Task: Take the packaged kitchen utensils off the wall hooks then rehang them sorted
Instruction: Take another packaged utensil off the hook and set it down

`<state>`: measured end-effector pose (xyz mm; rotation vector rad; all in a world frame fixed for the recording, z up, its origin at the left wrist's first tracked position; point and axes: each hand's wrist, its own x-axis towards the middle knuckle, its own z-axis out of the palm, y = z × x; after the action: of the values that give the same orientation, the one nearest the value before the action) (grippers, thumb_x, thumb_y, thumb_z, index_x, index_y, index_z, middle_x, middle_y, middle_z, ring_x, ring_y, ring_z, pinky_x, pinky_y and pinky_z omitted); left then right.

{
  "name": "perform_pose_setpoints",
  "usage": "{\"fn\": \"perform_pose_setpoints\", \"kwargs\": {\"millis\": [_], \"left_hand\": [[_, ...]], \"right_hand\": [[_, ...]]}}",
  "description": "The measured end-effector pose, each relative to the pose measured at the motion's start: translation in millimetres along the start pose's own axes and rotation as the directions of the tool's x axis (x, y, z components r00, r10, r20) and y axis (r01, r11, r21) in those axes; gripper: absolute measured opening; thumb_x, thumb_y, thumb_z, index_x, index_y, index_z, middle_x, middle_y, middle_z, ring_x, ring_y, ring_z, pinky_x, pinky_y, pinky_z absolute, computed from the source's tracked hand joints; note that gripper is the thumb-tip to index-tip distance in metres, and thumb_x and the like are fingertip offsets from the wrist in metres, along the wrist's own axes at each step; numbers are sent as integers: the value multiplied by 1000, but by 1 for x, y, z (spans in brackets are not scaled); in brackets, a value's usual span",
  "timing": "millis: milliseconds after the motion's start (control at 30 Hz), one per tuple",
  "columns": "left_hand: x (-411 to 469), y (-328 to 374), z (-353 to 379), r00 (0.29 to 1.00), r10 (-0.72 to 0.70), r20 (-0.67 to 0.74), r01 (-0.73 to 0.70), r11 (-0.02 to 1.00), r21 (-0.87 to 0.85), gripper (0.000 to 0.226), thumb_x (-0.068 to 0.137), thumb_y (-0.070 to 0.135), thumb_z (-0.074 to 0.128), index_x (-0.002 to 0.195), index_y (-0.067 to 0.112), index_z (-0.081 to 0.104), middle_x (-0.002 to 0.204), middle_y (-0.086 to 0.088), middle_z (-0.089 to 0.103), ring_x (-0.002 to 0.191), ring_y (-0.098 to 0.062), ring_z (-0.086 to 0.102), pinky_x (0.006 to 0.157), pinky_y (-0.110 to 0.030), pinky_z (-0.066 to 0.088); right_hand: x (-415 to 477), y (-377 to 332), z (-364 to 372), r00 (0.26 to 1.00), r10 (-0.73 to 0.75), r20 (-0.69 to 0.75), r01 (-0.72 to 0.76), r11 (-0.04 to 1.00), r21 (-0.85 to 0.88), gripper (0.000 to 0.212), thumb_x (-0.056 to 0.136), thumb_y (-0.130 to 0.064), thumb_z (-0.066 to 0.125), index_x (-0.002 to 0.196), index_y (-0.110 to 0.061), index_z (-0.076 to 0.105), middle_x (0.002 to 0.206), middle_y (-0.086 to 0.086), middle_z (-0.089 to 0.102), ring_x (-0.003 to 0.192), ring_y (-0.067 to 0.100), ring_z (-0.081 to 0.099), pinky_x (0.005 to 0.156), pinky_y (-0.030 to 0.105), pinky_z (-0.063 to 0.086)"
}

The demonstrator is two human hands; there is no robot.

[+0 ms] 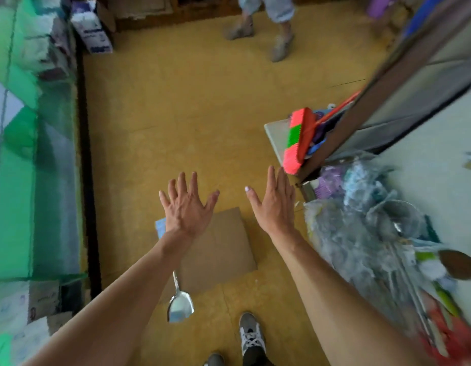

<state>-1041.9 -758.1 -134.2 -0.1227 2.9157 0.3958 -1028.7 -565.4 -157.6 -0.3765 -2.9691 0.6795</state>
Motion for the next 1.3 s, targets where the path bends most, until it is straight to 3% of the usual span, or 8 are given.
{"fn": "perform_pose_setpoints", "kwargs": {"millis": [133, 300, 433, 633, 800, 933, 1067, 1300], "left_hand": [[-13, 70, -28, 986, 166, 18, -166, 986, 7, 81, 93, 70, 23, 157, 22, 12, 164, -7, 11, 149, -31, 7, 119, -56, 6], [-51, 157, -44, 926, 375, 52, -377, 925, 43, 81, 93, 71, 22, 157, 22, 12, 163, -8, 12, 149, -32, 9, 119, -57, 7], [-103, 229, -45, 847, 526, 74, -529, 848, 25, 81, 93, 69, 24, 156, 21, 13, 163, -8, 14, 149, -33, 10, 119, -58, 6], [-207, 329, -46, 689, 719, 89, -721, 693, -10, 78, 93, 69, 29, 154, 21, 21, 161, -7, 20, 148, -32, 15, 118, -58, 10], [-309, 393, -36, 573, 808, 139, -817, 577, 16, 78, 93, 70, 27, 156, 24, 17, 163, -7, 15, 149, -32, 10, 119, -57, 6], [-417, 439, -24, 458, 870, 181, -885, 466, -4, 78, 94, 68, 30, 155, 22, 20, 162, -8, 16, 148, -34, 14, 118, -58, 8], [-534, 472, -13, 333, 925, 184, -937, 346, -40, 80, 92, 70, 28, 155, 21, 19, 162, -9, 17, 148, -33, 14, 118, -59, 9], [-738, 505, 2, 88, 974, 208, -987, 114, -116, 80, 92, 71, 26, 154, 22, 20, 162, -8, 16, 148, -34, 12, 117, -62, 9]], "right_hand": [[-23, 42, -69, 984, 130, -118, -134, 991, -29, 87, 92, -68, 33, 154, -6, 31, 156, 23, 34, 143, 37, 35, 115, 53, 29], [-68, 97, -146, 933, 263, -243, -282, 958, -45, 82, 93, -65, 39, 148, -4, 42, 150, 25, 43, 135, 39, 47, 108, 54, 41], [-127, 146, -209, 877, 392, -278, -425, 903, -69, 88, 91, -70, 28, 154, -8, 31, 157, 22, 34, 143, 36, 36, 115, 52, 28], [-232, 219, -296, 760, 550, -346, -608, 790, -79, 92, 90, -74, 14, 158, -12, 20, 164, 16, 19, 150, 34, 21, 122, 52, 15], [-336, 266, -364, 631, 657, -412, -726, 688, -16, 96, 85, -75, 5, 159, -14, 14, 166, 13, 11, 152, 31, 14, 123, 49, 9], [-434, 305, -414, 521, 716, -463, -795, 605, 42, 93, 87, -74, 12, 159, -14, 15, 165, 15, 14, 152, 32, 14, 122, 49, 7], [-537, 337, -454, 431, 746, -508, -843, 534, 68, 83, 97, -66, 32, 159, -15, 11, 166, 13, 10, 153, 30, 7, 124, 51, 5], [-724, 375, -511, 231, 788, -570, -917, 372, 143, 81, 98, -64, 35, 159, -15, 13, 166, 13, 9, 153, 31, 9, 122, 52, 8]]}}
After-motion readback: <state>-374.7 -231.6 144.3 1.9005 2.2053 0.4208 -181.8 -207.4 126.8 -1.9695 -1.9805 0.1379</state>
